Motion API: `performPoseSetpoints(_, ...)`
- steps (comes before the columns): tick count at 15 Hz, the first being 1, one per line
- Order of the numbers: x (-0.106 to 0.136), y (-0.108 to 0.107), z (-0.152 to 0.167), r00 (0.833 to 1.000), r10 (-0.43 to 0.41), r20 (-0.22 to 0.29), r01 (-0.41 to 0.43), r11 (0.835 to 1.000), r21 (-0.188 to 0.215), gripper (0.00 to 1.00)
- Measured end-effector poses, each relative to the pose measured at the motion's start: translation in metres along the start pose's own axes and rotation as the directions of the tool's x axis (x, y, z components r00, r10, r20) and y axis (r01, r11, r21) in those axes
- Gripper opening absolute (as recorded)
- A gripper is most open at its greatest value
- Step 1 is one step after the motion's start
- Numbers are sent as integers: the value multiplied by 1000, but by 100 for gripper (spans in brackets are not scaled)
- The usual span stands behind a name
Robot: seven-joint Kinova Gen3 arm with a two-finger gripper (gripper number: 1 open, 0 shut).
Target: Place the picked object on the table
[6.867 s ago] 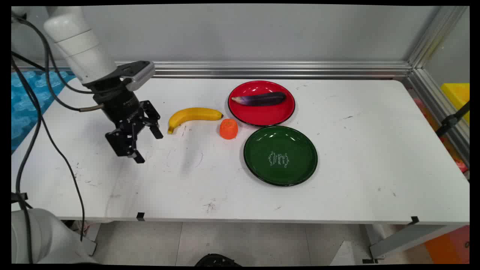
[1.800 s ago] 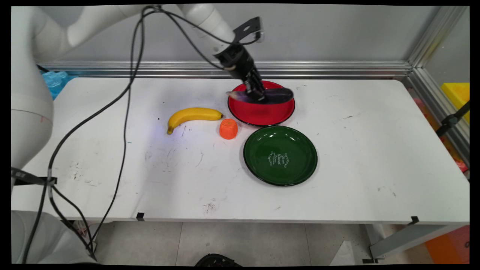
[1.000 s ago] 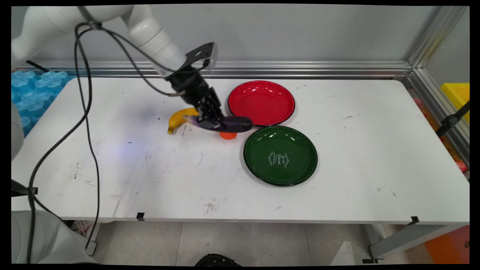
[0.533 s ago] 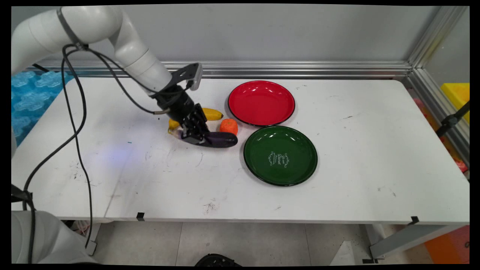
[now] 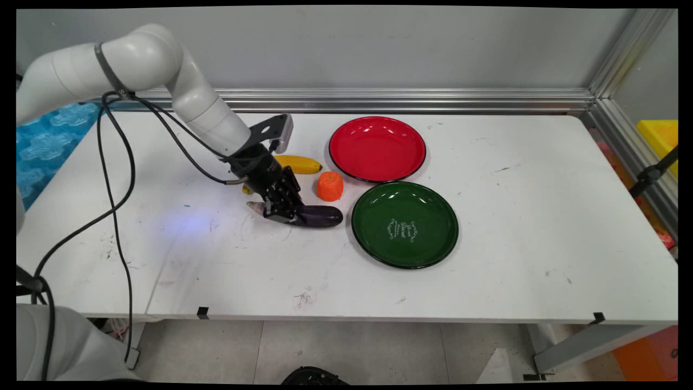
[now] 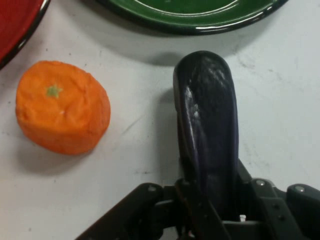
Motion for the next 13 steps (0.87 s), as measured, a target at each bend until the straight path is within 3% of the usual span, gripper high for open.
performPoseSetpoints(6,-2,-7,14,1000,17,-15,-16,1000,17,0)
performPoseSetpoints(7,-2,-9,16,1000,18,-17,-18,1000,20,100)
performPoseSetpoints(13,3,-16,19,999,16,-30,-15,999,33,100)
